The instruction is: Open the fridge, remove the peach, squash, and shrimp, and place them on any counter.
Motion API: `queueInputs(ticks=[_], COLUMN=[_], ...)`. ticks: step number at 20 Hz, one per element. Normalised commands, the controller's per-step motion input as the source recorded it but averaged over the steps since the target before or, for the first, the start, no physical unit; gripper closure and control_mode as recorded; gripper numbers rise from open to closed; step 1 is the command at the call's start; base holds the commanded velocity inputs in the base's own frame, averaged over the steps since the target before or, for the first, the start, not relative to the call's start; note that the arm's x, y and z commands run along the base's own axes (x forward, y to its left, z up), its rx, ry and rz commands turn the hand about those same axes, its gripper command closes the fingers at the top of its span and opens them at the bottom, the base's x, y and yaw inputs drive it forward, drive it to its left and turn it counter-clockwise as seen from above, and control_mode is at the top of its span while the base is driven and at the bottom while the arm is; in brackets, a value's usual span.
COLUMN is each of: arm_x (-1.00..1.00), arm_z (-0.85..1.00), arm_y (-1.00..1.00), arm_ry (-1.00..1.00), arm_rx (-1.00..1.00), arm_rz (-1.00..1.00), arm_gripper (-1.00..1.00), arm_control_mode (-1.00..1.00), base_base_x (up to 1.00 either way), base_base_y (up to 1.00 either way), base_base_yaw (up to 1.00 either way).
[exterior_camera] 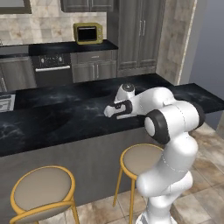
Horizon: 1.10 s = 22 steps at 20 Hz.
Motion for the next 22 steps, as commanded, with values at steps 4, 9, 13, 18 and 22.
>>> queueInputs(ticks=[4, 9, 13, 18, 22], arm_x=[0.09, -0.05, -0.20, -0.49, -0.73], arm_z=[0.00, 0.51, 1.00, 1.00, 1.00], arm_y=[0.03, 0.01, 0.00, -0.07, -0.14], arm_ry=[-0.07, -0.22, -0.14, -0.04, 0.00], arm_rx=[0.00, 0.03, 0.11, 0.13, -0.01], arm_rz=[0.00, 0.00, 0.00, -0.04, -0.10], arm_gripper=[-1.00, -1.00, -1.00, -1.00, -1.00], arm_control_mode=[-1.00, -1.00, -1.00, -1.00, -1.00], base_base_x=[0.00, 0.00, 0.00, 0.00, 0.00], base_base_y=[0.00, 0.00, 0.00, 0.00, 0.00], base_base_yaw=[0.00, 0.00, 0.00, 0.00, 0.00])
